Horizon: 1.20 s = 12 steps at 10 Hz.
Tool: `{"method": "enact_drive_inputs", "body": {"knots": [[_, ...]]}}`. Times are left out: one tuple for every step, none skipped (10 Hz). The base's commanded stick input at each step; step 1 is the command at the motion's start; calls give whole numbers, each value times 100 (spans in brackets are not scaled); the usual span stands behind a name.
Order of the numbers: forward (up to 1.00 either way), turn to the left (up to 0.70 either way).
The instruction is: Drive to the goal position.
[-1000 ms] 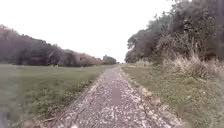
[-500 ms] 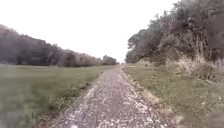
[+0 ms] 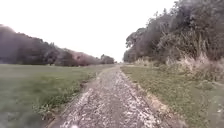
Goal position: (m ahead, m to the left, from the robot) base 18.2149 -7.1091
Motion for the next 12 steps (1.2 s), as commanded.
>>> {"method": "enact_drive_inputs", "body": {"knots": [[70,-8],[70,0],[70,0],[70,0],[70,0],[70,0],[70,0],[70,0],[70,0],[70,0],[70,0],[70,0]]}}
